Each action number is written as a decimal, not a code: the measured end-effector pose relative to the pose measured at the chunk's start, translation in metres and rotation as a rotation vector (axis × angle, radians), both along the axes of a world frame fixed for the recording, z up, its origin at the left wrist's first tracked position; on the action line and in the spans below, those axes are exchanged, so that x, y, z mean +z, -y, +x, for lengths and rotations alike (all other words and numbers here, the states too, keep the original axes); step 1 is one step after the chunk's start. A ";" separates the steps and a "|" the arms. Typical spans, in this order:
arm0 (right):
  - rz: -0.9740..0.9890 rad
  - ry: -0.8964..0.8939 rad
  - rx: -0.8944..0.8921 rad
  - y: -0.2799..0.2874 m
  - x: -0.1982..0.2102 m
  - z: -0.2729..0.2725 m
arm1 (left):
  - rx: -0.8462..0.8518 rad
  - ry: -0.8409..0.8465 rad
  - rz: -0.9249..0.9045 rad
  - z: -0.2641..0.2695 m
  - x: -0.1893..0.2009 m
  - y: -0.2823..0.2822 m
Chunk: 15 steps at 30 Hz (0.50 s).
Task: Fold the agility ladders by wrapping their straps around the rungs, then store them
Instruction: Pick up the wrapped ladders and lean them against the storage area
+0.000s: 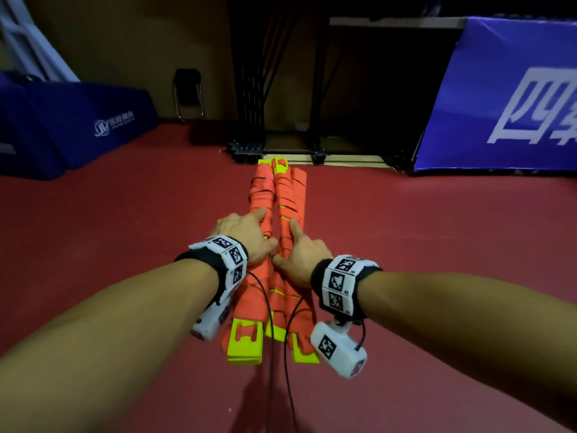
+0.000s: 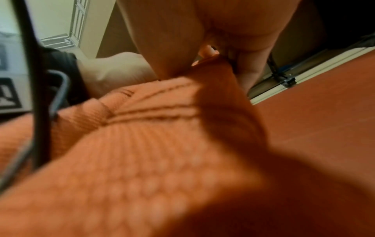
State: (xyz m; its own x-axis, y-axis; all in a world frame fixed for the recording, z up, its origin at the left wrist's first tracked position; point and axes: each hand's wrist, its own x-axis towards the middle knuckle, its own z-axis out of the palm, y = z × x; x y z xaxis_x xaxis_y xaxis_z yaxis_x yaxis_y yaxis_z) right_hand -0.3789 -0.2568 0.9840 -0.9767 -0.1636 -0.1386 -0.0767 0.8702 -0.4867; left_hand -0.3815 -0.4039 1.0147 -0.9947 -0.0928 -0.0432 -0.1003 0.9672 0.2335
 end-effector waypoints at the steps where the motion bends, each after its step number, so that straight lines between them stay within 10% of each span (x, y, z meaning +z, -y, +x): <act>1: 0.008 -0.012 0.004 -0.004 0.010 -0.024 | 0.002 -0.012 0.001 -0.021 0.009 -0.003; 15: 0.137 -0.202 -0.131 -0.021 0.128 -0.367 | -0.218 -0.212 -0.116 -0.387 0.130 -0.009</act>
